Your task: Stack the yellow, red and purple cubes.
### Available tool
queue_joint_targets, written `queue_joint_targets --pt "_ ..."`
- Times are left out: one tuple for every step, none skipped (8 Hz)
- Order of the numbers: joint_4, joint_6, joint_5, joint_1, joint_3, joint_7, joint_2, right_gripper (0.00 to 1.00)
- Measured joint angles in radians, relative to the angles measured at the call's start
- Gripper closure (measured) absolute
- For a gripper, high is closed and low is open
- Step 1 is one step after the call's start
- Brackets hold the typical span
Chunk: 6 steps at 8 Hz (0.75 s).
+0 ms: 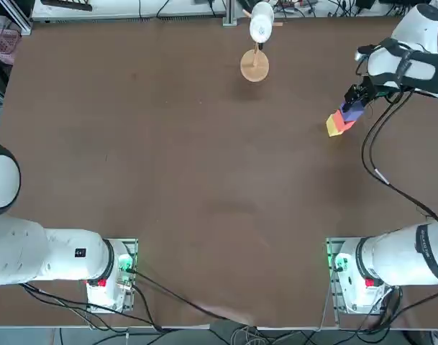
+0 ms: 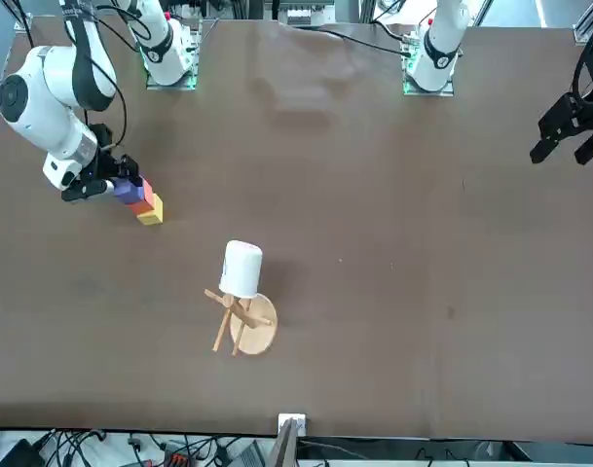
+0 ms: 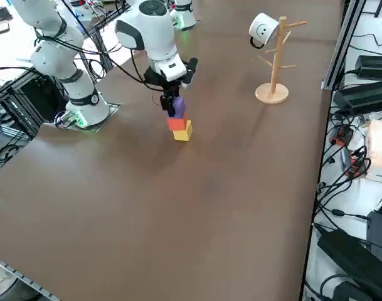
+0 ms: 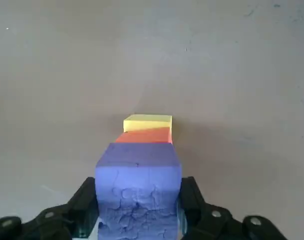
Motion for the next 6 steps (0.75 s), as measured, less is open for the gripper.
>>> queue_joint_targets --pt "0.0 0.0 0.0 0.0 0.0 0.0 0.0 0.17" --pt "0.0 0.001 0.0 0.0 0.0 0.001 0.0 0.16" --pt "0.0 0.001 0.0 0.0 0.0 0.001 0.0 0.14" --pt "0.0 0.001 0.0 0.0 0.0 0.002 0.0 0.14" --pt "-0.001 0.001 0.0 0.0 0.0 0.003 0.0 0.04" --pt "-0.001 0.001 0.0 0.0 0.0 0.005 0.0 0.0"
